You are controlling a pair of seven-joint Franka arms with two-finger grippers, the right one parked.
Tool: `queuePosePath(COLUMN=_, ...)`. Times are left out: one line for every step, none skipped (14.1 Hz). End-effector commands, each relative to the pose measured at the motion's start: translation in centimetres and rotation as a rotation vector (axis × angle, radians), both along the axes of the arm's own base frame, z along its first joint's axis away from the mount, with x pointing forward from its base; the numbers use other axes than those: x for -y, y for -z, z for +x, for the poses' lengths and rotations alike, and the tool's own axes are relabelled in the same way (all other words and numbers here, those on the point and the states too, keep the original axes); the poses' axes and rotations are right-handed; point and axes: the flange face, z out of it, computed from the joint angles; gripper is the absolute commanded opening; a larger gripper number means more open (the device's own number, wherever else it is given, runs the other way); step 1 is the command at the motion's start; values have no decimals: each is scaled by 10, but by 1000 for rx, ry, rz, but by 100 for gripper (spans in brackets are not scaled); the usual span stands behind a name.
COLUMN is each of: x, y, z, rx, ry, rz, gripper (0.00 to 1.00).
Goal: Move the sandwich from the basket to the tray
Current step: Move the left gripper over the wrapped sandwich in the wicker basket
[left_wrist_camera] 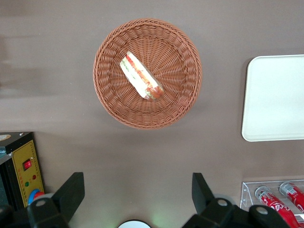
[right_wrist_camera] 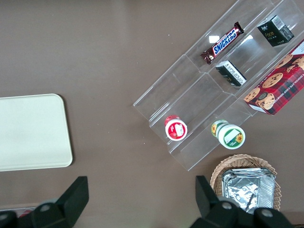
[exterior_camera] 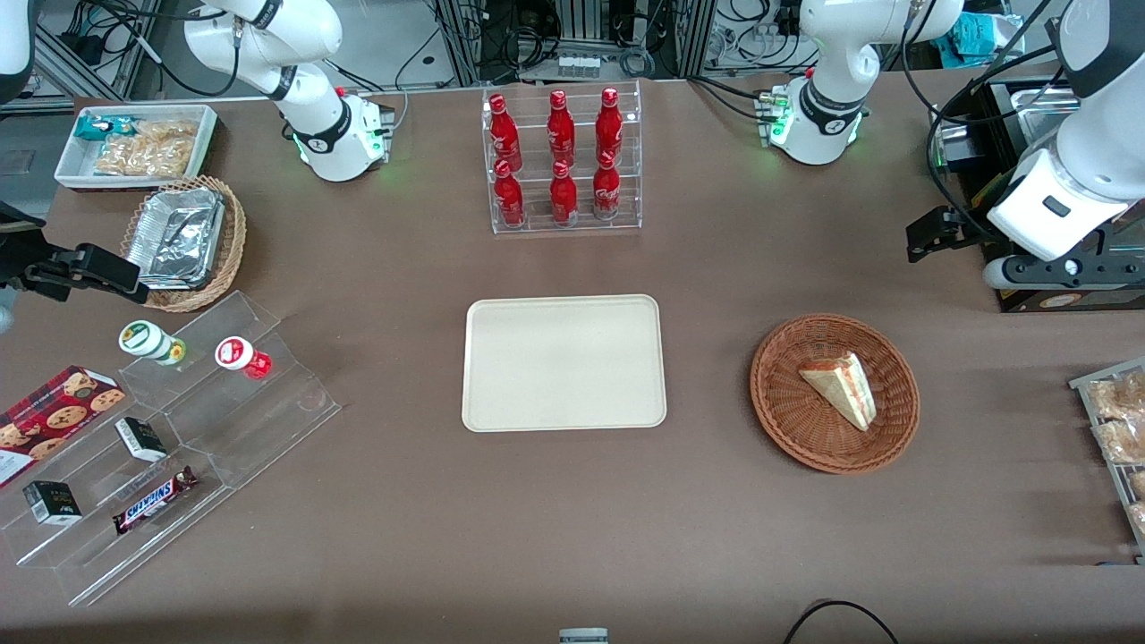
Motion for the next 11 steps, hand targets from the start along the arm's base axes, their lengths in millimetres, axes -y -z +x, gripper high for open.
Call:
queuePosePath(x=-2, y=1, z=4, rx=5, ry=4, rz=-7, gripper=100)
queuePosePath(x=-2, y=4, z=4, rx=-3, ry=2, rz=-6, gripper=100)
queuePosePath(x=-2, y=12, z=4, rx=-20, ry=5, rz=-4, gripper=100)
queuePosePath(x=-1, y=22, z=6, rx=-35, ry=7, rz=-2, gripper=100)
queuePosePath(x=0, y=32, z=11, rx=-38, ry=5, rz=-4, gripper=100)
queuePosePath(x=0, y=47, z=16, rx=-48, ry=3, rz=-5, gripper=100)
queuePosePath(x=-1, y=61, z=22, rx=-48, ry=-1, rz=-4, gripper=100)
queuePosePath(x=-1, y=78, z=25, rx=-55, ry=-2, rz=-6, gripper=100)
queuePosePath(x=-1, y=97, z=25, rx=-49, ry=-5, rz=-6, gripper=100)
queuePosePath(x=-1, y=120, z=24, rx=-37, ry=-7, rz=-7, gripper=100)
queuePosePath(x=-1, y=145, z=22, rx=-4, ry=-8, rz=-9, gripper=100)
